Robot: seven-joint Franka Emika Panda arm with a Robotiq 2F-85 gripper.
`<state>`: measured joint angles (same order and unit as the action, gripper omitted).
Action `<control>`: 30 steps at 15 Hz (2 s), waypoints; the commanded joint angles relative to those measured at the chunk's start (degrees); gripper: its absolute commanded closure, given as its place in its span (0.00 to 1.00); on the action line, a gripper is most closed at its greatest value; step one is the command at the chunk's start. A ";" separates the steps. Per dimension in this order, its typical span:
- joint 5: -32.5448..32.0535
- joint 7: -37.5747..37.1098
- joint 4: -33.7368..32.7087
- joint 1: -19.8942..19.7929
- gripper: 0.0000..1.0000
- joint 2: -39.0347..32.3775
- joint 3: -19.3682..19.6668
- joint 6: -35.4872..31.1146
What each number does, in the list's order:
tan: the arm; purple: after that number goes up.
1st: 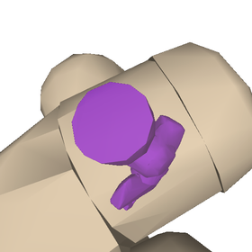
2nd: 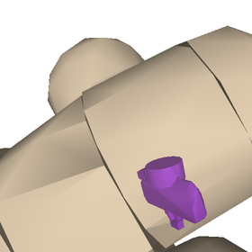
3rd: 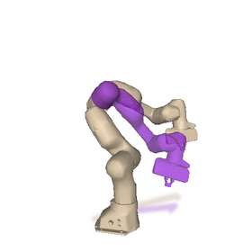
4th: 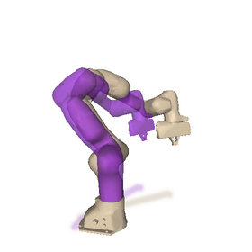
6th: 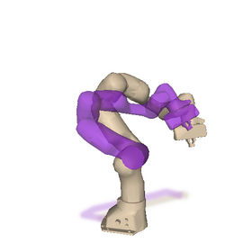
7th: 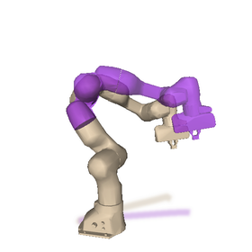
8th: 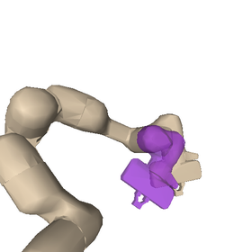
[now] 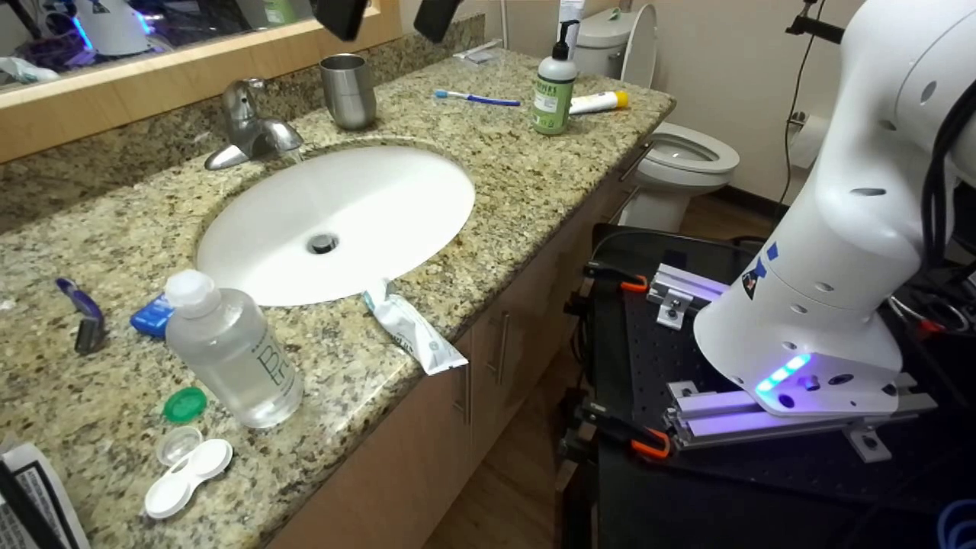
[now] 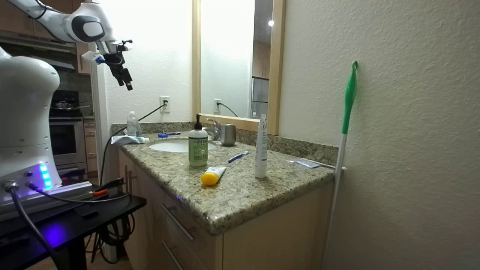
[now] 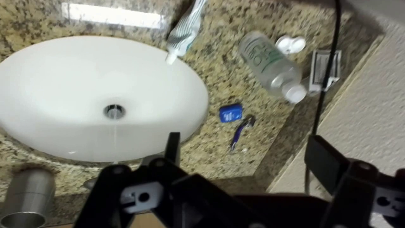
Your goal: Close the tap
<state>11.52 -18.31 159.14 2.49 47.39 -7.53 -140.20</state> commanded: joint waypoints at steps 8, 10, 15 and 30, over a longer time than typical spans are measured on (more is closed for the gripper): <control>1.21 -2.38 -7.36 -7.83 0.00 -20.60 5.50 -17.74; -1.42 -2.56 -5.77 -9.69 0.00 -18.68 4.40 -15.72; -26.51 -10.73 -12.38 -27.77 0.00 -30.68 -1.67 -19.81; -74.55 -48.69 -29.41 -54.16 0.00 -43.19 -22.19 -22.09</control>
<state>-52.11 -59.01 135.35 -48.00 9.64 -27.66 -160.39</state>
